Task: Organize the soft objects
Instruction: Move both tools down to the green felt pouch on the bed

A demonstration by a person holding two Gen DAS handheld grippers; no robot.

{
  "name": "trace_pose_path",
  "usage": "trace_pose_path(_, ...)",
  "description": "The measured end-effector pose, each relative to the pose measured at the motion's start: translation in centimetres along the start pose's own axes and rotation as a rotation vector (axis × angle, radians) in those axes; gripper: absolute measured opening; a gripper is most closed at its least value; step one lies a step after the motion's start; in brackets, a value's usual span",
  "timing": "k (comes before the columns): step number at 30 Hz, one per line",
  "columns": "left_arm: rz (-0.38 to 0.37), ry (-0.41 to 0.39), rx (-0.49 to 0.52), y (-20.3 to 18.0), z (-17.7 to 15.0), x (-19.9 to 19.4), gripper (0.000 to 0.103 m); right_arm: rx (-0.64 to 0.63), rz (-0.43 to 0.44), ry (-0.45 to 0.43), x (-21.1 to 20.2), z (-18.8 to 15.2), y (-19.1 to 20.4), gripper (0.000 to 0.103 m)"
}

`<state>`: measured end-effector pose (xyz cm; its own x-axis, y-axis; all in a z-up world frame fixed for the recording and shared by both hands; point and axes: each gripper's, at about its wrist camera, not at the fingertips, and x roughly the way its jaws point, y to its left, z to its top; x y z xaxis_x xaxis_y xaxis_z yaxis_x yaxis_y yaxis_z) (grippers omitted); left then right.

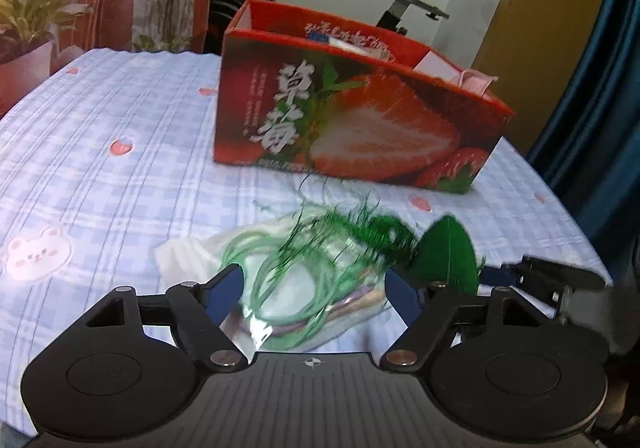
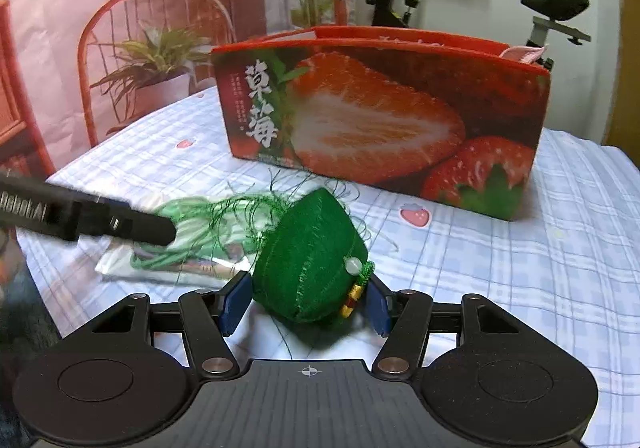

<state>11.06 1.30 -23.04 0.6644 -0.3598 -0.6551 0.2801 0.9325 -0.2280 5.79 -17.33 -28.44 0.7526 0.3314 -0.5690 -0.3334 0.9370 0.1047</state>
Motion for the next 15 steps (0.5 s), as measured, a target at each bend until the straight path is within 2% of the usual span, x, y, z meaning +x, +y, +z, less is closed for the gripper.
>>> trace_pose_path(8,-0.151,0.037,0.013,-3.1,1.9,2.5,0.078,0.022,0.003,-0.055,-1.4,-0.9,-1.2,0.056)
trace_pose_path(12,-0.24,0.094,0.012,-4.7,2.3,4.8,0.059,0.029,0.009,-0.064,-1.4,-1.1,-1.6,0.056)
trace_pose_path(15,-0.263,0.128,0.017,-5.5,2.2,6.3,0.056,0.043,0.011,-0.076,-1.5,-1.2,-1.9,0.055)
